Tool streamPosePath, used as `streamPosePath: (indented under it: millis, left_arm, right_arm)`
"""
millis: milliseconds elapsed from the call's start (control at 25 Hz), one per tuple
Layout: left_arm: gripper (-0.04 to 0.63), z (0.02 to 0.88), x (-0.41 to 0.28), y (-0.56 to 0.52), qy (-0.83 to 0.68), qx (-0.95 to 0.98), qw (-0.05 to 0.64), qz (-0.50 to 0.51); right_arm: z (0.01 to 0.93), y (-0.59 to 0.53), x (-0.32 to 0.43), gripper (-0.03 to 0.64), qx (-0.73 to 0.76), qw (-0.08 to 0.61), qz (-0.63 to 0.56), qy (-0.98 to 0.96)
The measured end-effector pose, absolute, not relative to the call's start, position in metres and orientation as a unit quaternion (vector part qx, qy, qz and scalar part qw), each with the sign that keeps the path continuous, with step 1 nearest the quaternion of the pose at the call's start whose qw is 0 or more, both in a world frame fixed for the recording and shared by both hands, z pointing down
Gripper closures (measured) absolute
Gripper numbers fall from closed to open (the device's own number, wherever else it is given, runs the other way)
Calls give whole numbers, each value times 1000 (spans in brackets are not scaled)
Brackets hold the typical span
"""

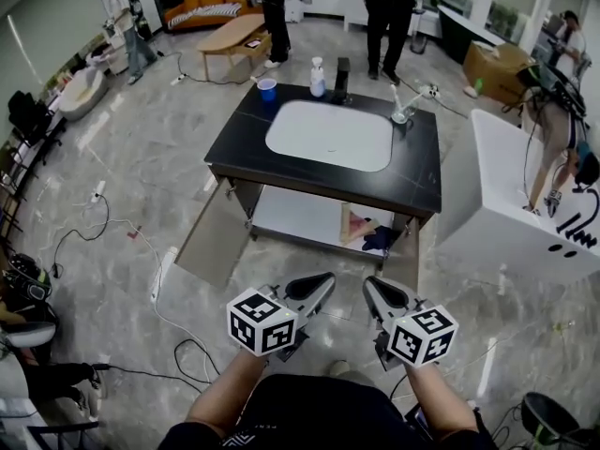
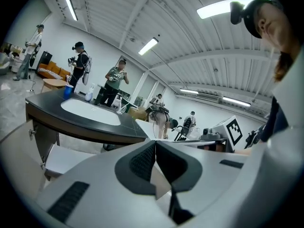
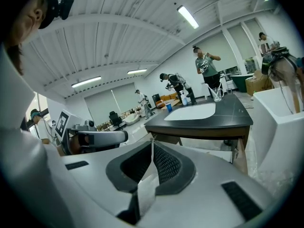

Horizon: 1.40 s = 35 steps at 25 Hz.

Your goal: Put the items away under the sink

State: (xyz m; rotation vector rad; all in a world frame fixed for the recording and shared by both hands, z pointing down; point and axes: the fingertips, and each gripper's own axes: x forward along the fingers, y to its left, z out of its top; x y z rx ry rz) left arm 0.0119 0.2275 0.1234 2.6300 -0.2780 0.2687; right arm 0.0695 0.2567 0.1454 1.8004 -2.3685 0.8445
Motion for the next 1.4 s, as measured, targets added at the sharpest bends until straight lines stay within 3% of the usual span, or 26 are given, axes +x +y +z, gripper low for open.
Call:
streamPosePath:
  millis: [960, 1400]
  left_arm:
    - [586, 136, -69, 55, -63, 961, 244, 112]
    - [586, 140, -66, 20, -90, 957, 255, 104]
  right_arm:
    - [153, 81, 4, 578, 630, 17, 280, -724]
    - [148, 48, 29, 577, 639, 16, 270, -720]
